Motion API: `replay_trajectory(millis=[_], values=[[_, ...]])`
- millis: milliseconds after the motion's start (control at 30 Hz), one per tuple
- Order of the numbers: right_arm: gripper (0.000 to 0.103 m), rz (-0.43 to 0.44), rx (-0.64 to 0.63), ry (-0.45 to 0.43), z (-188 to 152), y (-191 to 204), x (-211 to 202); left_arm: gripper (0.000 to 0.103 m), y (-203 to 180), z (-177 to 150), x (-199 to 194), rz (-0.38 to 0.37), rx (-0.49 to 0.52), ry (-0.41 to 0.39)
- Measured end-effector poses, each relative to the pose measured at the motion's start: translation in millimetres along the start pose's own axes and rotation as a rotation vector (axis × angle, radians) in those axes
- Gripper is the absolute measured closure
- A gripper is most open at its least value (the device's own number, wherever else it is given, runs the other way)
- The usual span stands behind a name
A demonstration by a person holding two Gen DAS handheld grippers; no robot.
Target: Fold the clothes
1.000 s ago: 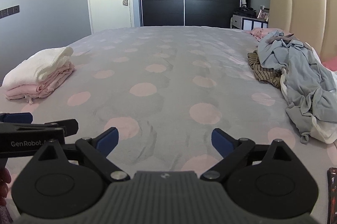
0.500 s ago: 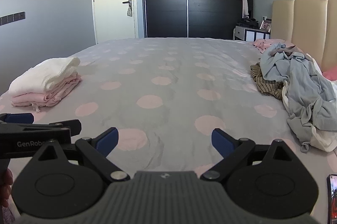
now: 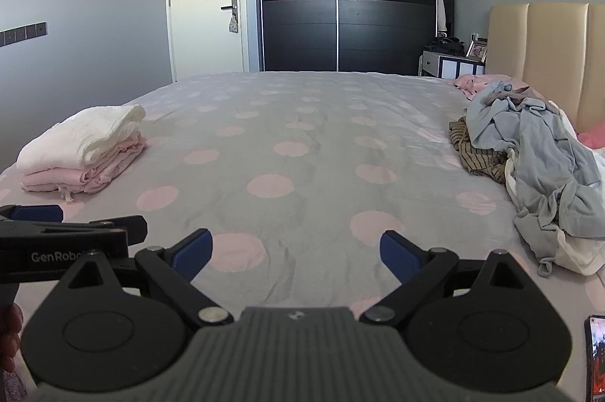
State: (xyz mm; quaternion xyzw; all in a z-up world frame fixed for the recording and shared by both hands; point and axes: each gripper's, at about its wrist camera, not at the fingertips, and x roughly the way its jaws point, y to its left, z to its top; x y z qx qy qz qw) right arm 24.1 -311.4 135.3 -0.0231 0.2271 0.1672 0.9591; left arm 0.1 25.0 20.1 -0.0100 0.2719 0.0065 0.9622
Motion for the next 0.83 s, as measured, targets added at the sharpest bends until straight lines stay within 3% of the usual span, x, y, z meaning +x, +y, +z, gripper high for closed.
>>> replay_trajectory(millis=[833], values=[[0.007,0.013,0.022,-0.006,-0.2,-5.9,-4.6,0.001,-5.8,-0.5,-2.4,-0.005,0.027,-0.014]])
